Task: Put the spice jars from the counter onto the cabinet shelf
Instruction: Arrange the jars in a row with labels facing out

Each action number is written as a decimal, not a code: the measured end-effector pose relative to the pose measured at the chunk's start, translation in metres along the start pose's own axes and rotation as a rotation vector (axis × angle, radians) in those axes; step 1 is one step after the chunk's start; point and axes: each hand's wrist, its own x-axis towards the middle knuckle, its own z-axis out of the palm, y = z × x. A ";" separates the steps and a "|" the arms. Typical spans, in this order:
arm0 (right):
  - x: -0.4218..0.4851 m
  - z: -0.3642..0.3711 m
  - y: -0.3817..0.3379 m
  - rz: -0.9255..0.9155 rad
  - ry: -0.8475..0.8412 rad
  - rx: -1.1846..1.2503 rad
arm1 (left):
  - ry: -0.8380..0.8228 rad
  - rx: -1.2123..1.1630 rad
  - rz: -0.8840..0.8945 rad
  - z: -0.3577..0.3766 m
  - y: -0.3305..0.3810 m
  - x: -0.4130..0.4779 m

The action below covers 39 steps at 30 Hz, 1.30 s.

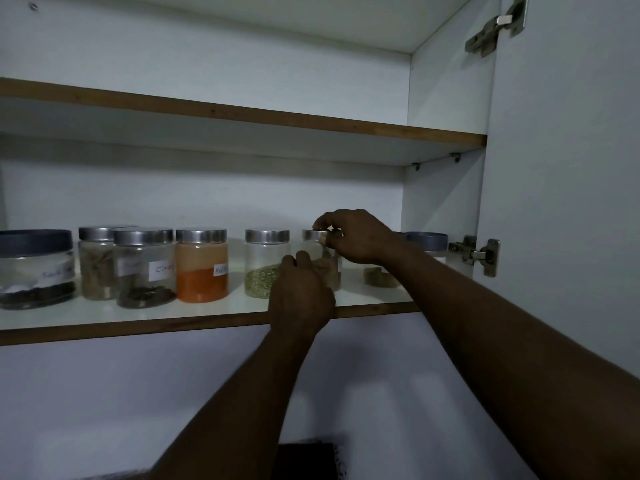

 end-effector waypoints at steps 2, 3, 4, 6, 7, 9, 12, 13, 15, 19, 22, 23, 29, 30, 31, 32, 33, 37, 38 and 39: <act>-0.001 0.001 0.000 0.021 0.028 -0.008 | -0.025 0.010 0.004 0.001 0.001 0.000; -0.001 0.000 0.000 0.033 0.037 -0.021 | -0.047 0.021 0.006 0.001 0.001 0.000; -0.002 -0.001 0.002 0.045 0.043 -0.037 | -0.075 0.028 0.009 0.002 0.002 0.001; -0.005 -0.003 0.006 0.063 0.054 -0.038 | -0.142 0.040 0.017 0.002 0.002 0.003; -0.007 -0.003 0.008 0.071 0.064 -0.017 | -0.181 0.052 0.015 0.003 0.003 0.005; -0.012 -0.001 0.014 0.082 0.087 0.037 | -0.265 0.075 -0.012 0.005 0.005 0.009; -0.013 0.003 0.018 0.096 0.092 -0.028 | -0.373 0.130 -0.053 0.009 0.006 0.019; -0.012 0.004 0.019 0.105 0.097 -0.076 | -0.404 0.155 -0.054 0.010 0.006 0.023; -0.010 0.006 0.019 0.126 0.121 -0.157 | -0.436 0.185 -0.042 0.014 0.004 0.029; -0.007 0.010 0.021 0.160 0.145 -0.210 | -0.413 0.226 0.004 0.020 0.003 0.032; -0.005 0.012 0.022 0.167 0.154 -0.215 | -0.402 0.240 0.016 0.022 0.002 0.033; -0.004 0.013 0.021 0.170 0.155 -0.227 | -0.411 0.247 0.018 0.022 0.002 0.034; -0.004 0.013 0.026 0.188 0.160 -0.278 | -0.396 0.229 0.090 0.021 0.001 0.034; -0.006 0.013 0.028 0.195 0.165 -0.268 | -0.386 0.222 0.109 0.021 0.001 0.034; -0.007 0.014 0.030 0.201 0.169 -0.256 | -0.375 0.220 0.120 0.021 0.001 0.034; -0.008 0.015 0.032 0.204 0.172 -0.246 | -0.364 0.225 0.123 0.021 0.000 0.033; -0.008 0.016 0.033 0.205 0.174 -0.242 | -0.354 0.232 0.120 0.022 0.000 0.033; -0.007 0.018 0.034 0.208 0.183 -0.258 | -0.364 0.229 0.090 0.022 0.000 0.032; -0.007 0.018 0.034 0.212 0.179 -0.263 | -0.363 0.239 0.085 0.021 0.000 0.032; -0.007 0.018 0.034 0.216 0.174 -0.272 | -0.358 0.254 0.081 0.020 0.001 0.031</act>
